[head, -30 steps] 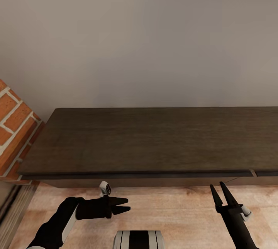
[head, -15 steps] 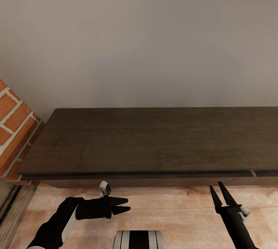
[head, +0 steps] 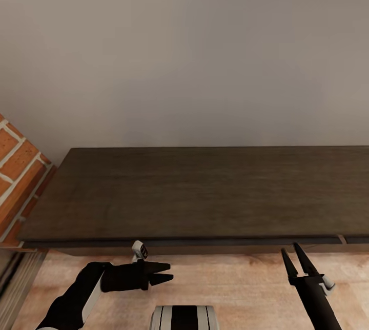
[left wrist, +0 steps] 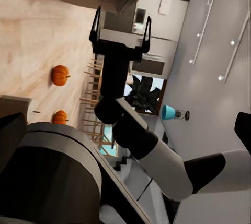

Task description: Place each of the two pumpkins and all three candles from the living room inside a cabinet in the living room (use any cabinet), then make sure every cabinet is closed, and position the cauldron so it is next to a table in the living room.

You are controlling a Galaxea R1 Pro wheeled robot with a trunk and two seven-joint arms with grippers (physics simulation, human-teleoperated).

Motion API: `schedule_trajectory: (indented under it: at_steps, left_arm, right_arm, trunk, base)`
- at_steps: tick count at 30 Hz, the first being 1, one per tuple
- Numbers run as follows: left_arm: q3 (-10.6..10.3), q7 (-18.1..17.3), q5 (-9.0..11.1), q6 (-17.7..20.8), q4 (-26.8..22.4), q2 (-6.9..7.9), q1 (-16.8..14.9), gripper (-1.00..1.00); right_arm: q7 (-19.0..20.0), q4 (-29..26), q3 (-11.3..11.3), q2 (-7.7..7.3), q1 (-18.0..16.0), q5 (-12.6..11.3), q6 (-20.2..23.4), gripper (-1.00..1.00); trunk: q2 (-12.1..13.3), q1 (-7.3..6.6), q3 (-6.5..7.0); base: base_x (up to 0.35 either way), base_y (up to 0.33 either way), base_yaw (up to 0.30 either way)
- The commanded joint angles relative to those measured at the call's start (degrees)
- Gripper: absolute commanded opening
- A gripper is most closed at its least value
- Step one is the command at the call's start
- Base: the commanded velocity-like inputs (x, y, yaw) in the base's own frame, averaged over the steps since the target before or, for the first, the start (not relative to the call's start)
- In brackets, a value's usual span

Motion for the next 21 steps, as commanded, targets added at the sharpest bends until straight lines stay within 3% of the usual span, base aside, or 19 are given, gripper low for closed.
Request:
schedule_trajectory:
  at_steps: [1,21]
  left_arm:
    - [-0.1,-0.1,-0.2,0.7,0.0,0.06,-0.3,1.00]
    - [-0.1,-0.2,-0.2,0.7,0.0,-0.02,-0.3,1.00]
  right_arm:
    - [0.1,0.0,0.0,-0.12,0.0,-0.8,0.6,1.00]
    - [0.1,0.0,0.0,-0.35,0.0,-1.1,0.6,1.00]
  trunk:
    - [0.0,0.01,-0.03]
    - [0.0,0.01,-0.03]
  base:
    - [0.128,0.000,0.000]
    - [0.026,0.000,0.000]
